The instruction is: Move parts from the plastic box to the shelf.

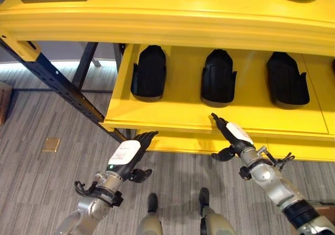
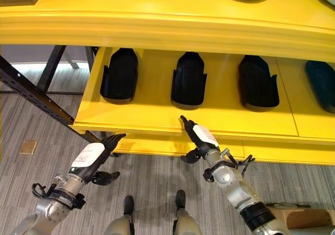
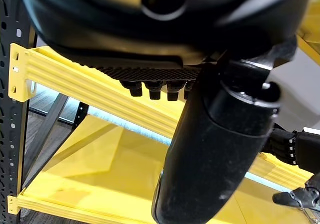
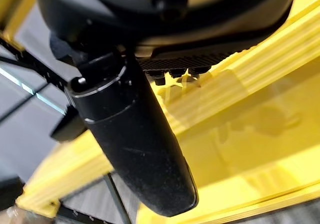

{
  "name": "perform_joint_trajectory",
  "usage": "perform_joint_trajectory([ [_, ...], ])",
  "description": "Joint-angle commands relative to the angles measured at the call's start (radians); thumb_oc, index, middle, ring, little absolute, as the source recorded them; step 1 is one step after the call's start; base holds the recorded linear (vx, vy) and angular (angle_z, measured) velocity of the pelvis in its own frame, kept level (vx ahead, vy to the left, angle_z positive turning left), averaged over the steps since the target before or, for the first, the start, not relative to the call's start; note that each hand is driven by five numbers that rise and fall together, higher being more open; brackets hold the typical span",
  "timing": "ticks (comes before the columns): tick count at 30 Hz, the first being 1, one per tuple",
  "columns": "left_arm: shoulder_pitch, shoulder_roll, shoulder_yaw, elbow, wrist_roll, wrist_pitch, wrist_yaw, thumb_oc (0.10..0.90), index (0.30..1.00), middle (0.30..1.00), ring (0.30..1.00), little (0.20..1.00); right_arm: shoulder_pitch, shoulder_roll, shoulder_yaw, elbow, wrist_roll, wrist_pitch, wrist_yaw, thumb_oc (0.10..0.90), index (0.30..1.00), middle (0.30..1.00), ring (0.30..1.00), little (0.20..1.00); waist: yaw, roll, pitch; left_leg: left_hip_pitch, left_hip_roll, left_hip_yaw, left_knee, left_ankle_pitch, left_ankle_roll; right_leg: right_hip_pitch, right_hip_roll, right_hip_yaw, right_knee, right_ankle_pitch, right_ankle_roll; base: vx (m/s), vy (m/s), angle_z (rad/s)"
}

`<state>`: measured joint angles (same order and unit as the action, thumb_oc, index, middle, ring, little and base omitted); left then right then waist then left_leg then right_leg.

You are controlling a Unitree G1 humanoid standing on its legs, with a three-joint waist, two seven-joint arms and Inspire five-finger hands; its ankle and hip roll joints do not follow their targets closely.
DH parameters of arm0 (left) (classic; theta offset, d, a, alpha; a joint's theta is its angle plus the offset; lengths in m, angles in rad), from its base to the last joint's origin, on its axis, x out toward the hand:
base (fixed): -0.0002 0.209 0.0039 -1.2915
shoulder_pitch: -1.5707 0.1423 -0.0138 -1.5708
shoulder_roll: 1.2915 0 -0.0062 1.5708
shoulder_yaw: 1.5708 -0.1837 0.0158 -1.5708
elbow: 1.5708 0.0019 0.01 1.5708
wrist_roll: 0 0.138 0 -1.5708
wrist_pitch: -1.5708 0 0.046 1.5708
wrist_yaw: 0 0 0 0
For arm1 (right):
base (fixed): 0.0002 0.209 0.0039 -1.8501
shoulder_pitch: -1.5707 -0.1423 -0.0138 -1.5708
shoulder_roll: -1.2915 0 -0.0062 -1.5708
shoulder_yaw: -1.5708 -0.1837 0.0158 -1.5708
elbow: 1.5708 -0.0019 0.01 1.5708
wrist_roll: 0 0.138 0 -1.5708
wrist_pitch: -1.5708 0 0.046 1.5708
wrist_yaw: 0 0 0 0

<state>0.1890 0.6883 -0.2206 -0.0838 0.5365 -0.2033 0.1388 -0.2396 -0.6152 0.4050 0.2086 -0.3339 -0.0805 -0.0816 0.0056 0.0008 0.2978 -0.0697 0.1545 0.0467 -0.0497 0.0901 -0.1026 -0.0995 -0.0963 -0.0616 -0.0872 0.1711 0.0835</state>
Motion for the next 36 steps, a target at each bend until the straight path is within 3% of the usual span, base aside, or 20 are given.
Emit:
perform_joint_trajectory([
  [1, -0.026, 0.049, 0.049, -0.087, 0.013, -0.078, 0.04, 0.9, 1.0, 1.0, 1.0, 1.0, -0.153, -0.018, 0.031, -0.031, -0.072, -0.058, -0.071, 0.9, 1.0, 1.0, 1.0, 1.0, 0.002, -0.045, -0.031, -0.078, 0.006, -0.015, 0.103, -0.043, 0.021, 0.043, -0.045, -0.003, 0.078, -0.162, 0.006, 0.0, 0.0, 0.0],
  [19, -0.035, 0.064, 0.048, -0.078, -0.012, -0.061, 0.044, 0.9, 1.0, 1.0, 1.0, 1.0, -0.324, 0.075, 0.185, 0.241, -0.132, -0.016, -0.086, 0.9, 1.0, 1.0, 1.0, 1.0, 0.028, -0.032, 0.038, -0.119, -0.002, -0.023, 0.128, -0.042, 0.023, -0.001, -0.051, -0.001, 0.104, -0.156, 0.006, 0.0, 0.0, 0.0],
  [36, -0.022, 0.04, 0.081, -0.07, -0.019, -0.043, 0.058, 0.9, 1.0, 1.0, 1.0, 1.0, -0.313, 0.075, 0.168, 0.317, -0.161, 0.014, -0.095, 0.9, 1.0, 1.0, 1.0, 1.0, 0.031, -0.024, 0.055, -0.129, -0.007, -0.02, 0.14, -0.051, 0.026, -0.014, -0.058, 0.002, 0.112, -0.157, 0.005, 0.0, 0.0, 0.0],
])
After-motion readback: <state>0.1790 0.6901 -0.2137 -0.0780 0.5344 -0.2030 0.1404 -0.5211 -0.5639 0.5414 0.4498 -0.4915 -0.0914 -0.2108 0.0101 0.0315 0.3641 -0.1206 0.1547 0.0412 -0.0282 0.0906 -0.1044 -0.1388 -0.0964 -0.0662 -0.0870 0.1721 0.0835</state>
